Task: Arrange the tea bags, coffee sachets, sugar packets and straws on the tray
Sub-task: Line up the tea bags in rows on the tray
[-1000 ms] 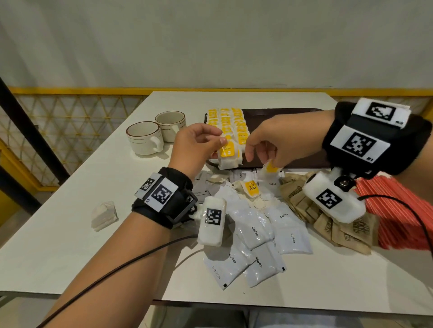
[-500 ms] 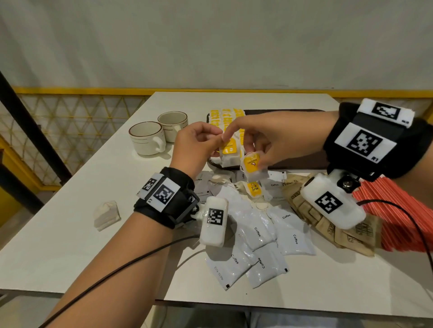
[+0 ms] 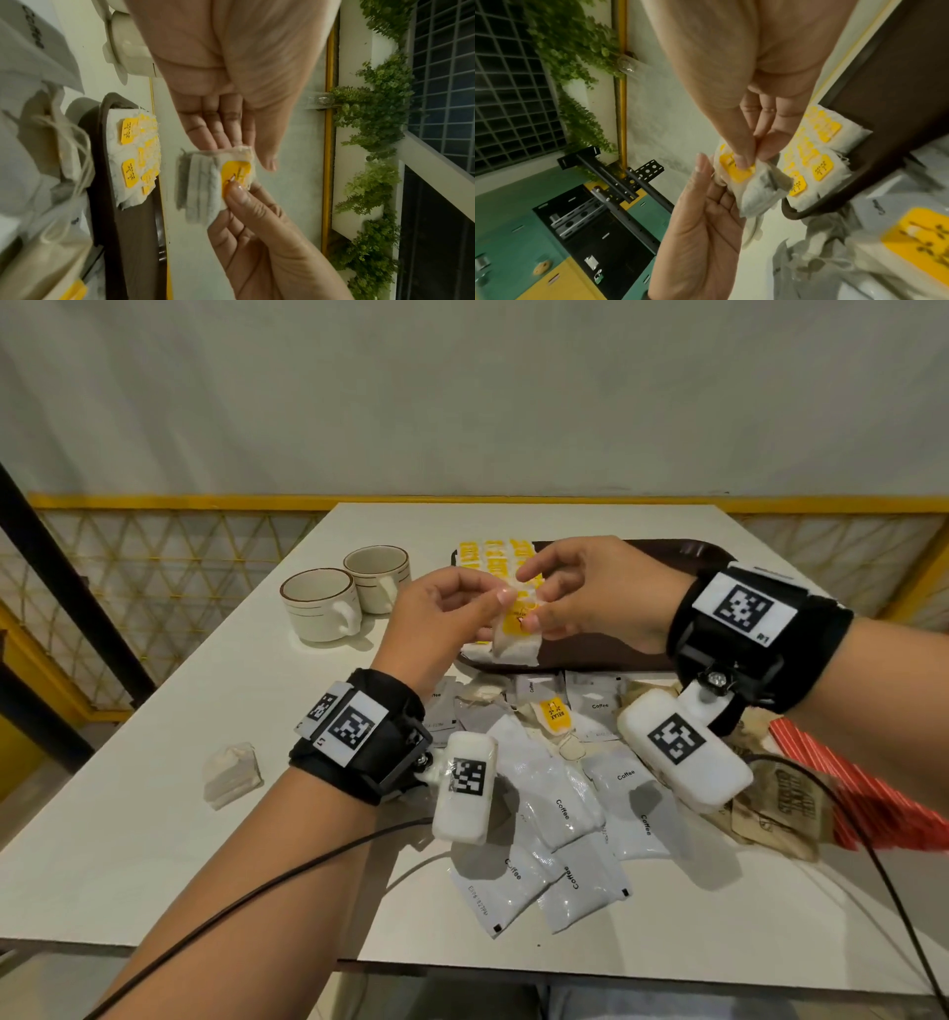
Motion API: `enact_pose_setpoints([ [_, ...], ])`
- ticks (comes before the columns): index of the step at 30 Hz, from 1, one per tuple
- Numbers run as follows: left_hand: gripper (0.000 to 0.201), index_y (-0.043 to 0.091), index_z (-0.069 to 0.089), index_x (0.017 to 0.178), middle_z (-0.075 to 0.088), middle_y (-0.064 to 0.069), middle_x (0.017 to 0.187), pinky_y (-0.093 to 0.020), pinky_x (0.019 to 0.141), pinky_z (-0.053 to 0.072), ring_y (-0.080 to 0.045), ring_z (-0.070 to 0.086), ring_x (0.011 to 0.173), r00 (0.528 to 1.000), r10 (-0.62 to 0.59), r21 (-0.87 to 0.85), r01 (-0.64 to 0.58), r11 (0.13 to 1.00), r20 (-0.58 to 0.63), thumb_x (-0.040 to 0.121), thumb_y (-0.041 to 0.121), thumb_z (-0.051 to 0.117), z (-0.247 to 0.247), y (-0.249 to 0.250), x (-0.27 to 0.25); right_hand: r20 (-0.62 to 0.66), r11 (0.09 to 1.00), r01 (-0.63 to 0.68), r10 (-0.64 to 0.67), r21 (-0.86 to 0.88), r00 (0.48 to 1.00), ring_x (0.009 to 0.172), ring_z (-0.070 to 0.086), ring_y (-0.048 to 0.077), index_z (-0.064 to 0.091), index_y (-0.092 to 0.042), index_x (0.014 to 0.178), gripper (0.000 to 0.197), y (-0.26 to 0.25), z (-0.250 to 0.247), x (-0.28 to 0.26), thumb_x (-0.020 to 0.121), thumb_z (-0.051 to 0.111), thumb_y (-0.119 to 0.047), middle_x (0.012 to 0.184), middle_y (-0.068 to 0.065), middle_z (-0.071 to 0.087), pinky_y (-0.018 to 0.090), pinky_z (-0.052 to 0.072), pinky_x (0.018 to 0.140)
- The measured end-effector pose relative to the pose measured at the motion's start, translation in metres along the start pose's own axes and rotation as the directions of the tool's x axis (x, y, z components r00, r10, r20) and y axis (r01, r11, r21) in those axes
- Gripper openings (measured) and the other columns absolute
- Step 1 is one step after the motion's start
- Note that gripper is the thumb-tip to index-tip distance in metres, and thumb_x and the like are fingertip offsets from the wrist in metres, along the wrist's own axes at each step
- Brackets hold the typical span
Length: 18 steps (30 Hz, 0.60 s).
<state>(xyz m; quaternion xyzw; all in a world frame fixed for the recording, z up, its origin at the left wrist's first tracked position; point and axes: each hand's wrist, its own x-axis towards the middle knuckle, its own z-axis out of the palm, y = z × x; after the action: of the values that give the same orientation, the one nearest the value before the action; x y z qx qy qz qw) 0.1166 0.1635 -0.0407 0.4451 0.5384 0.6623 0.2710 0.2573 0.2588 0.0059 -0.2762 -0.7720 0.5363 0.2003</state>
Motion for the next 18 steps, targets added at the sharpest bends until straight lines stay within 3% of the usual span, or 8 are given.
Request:
enact_pose_setpoints([
  [3, 0.021, 0.015, 0.066, 0.089, 0.064, -0.004, 0.077, -0.027, 0.075, 0.055, -0.014, 0.062, 0.073, 0.998, 0.015, 0.069, -0.019, 0.997, 0.058, 0.076, 0.001, 0.075, -0.002, -0.002, 0.0, -0.003, 0.995, -0.038, 0.039, 0.092, 0.999, 0.07, 0.064, 0.018, 0.058, -0.004, 0.107, 0.039, 0.004, -0.002, 0.002, 0.074, 0.07, 0.013, 0.077, 0.009, 0.059, 0.031, 0.06, 0.069],
  [5, 0.024, 0.015, 0.065, 0.089, 0.062, 0.0, 0.071, -0.028, 0.076, 0.054, -0.013, 0.061, 0.071, 1.0, 0.017, 0.085, -0.018, 0.996, 0.018, 0.075, -0.003, 0.074, -0.007, -0.001, 0.002, 0.014, 0.994, -0.085, 0.084, 0.068, 0.996, 0.064, 0.063, 0.016, 0.058, -0.003, 0.104, 0.034, 0.008, -0.003, 0.001, 0.075, 0.071, 0.009, 0.082, 0.014, 0.061, 0.028, 0.058, 0.064],
  [7, 0.024, 0.015, 0.064, 0.088, 0.064, 0.002, 0.069, -0.025, 0.07, 0.054, -0.01, 0.064, 0.069, 0.998, 0.019, 0.061, -0.015, 0.998, -0.062, 0.076, -0.004, 0.073, -0.014, 0.0, 0.006, 0.089, 0.959, -0.12, 0.147, -0.256, 0.985, 0.07, 0.062, 0.014, 0.061, -0.009, 0.103, 0.032, 0.014, -0.006, -0.003, 0.075, 0.077, -0.005, 0.094, 0.016, 0.064, 0.026, 0.055, 0.065],
  [9, 0.023, 0.015, 0.063, 0.087, 0.067, 0.006, 0.068, -0.021, 0.064, 0.053, -0.006, 0.066, 0.068, 0.991, 0.019, 0.026, -0.016, 1.0, -0.134, 0.077, -0.005, 0.071, -0.022, 0.002, 0.009, 0.203, 0.789, -0.041, 0.208, -0.613, 0.957, 0.078, 0.059, 0.012, 0.063, -0.019, 0.105, 0.037, 0.02, -0.004, -0.008, 0.073, 0.081, -0.024, 0.102, 0.008, 0.065, 0.026, 0.052, 0.071],
  [10, 0.023, 0.015, 0.063, 0.086, 0.068, 0.005, 0.071, -0.02, 0.061, 0.052, -0.005, 0.067, 0.067, 0.987, 0.017, 0.014, -0.015, 1.0, -0.162, 0.078, -0.005, 0.07, -0.026, 0.002, 0.01, 0.243, 0.707, 0.012, 0.227, -0.707, 0.943, 0.081, 0.057, 0.01, 0.061, -0.022, 0.107, 0.043, 0.023, 0.0, -0.01, 0.071, 0.082, -0.032, 0.104, 0.004, 0.063, 0.025, 0.05, 0.074],
  [12, 0.023, 0.015, 0.063, 0.087, 0.067, -0.002, 0.078, -0.018, 0.059, 0.051, -0.005, 0.067, 0.067, 0.98, 0.012, 0.003, -0.011, 1.0, -0.199, 0.079, -0.005, 0.069, -0.031, 0.002, 0.011, 0.271, 0.638, 0.06, 0.239, -0.768, 0.933, 0.083, 0.055, 0.009, 0.057, -0.024, 0.112, 0.054, 0.028, 0.009, -0.013, 0.067, 0.084, -0.038, 0.106, -0.002, 0.059, 0.023, 0.048, 0.074],
  [14, 0.022, 0.014, 0.062, 0.088, 0.066, -0.003, 0.08, -0.017, 0.057, 0.05, -0.005, 0.067, 0.067, 0.976, 0.006, -0.012, -0.008, 1.0, -0.218, 0.079, -0.005, 0.069, -0.033, 0.002, 0.012, 0.285, 0.605, 0.104, 0.21, -0.789, 0.935, 0.078, 0.051, 0.005, 0.055, -0.023, 0.113, 0.053, 0.033, 0.017, -0.013, 0.069, 0.083, -0.034, 0.104, -0.004, 0.055, 0.016, 0.044, 0.067],
  [18, 0.022, 0.012, 0.062, 0.089, 0.066, -0.003, 0.081, -0.015, 0.057, 0.05, -0.004, 0.067, 0.067, 0.972, 0.001, -0.033, -0.009, 0.999, -0.234, 0.079, -0.006, 0.068, -0.034, 0.002, 0.013, 0.269, 0.58, 0.163, 0.1, -0.798, 0.958, 0.084, 0.053, 0.011, 0.06, -0.016, 0.107, 0.026, 0.036, 0.02, -0.005, 0.082, 0.065, -0.011, 0.099, -0.002, 0.058, 0.013, 0.039, 0.063],
])
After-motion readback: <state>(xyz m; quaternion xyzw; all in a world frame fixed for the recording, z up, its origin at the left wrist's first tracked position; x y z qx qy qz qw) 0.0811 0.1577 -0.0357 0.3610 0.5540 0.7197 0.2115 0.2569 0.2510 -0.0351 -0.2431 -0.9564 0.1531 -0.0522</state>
